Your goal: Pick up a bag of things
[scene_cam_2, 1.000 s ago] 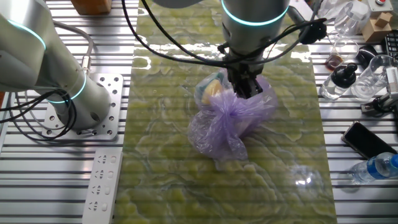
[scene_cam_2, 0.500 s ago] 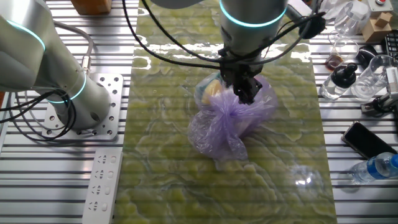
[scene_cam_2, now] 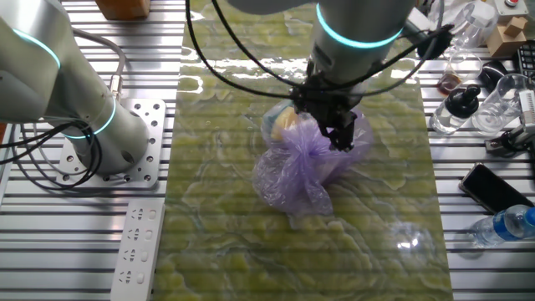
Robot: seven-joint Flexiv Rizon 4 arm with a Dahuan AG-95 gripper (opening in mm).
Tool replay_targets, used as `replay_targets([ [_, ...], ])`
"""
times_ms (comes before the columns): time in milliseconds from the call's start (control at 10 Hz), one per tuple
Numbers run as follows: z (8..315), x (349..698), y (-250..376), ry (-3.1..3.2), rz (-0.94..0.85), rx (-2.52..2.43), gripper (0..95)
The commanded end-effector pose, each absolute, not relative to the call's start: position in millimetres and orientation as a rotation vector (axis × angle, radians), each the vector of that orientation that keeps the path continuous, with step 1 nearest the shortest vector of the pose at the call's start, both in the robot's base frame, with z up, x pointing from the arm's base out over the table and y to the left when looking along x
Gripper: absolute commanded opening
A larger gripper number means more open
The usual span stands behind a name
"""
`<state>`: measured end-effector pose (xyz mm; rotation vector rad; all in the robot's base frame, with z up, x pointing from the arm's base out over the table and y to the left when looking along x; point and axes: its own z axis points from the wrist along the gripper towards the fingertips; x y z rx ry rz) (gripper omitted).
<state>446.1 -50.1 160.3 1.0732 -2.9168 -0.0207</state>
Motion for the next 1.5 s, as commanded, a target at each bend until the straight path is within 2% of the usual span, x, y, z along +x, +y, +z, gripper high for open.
replay_targets([
  [100, 155.7, 445.1, -51.4, -2.907, -0.021, 1.087, 76.0],
  [300, 144.4, 440.2, -52.0, -2.897, -0.023, 1.101, 38.0],
  [500, 137.3, 438.4, -52.4, -2.895, -0.019, 1.112, 38.0],
  [600, 133.8, 438.4, -52.7, -2.894, -0.016, 1.122, 57.0],
  [1000, 120.9, 437.3, -53.5, -2.870, -0.011, 1.188, 57.0],
  [1100, 118.0, 436.8, -53.9, -2.868, -0.009, 1.200, 76.0],
  [1200, 115.9, 436.6, -54.3, -2.867, -0.008, 1.204, 76.0],
  [1300, 112.7, 436.3, -54.6, -2.868, -0.009, 1.202, 57.0],
  [1500, 108.0, 435.9, -54.7, -2.868, -0.010, 1.201, 57.0],
])
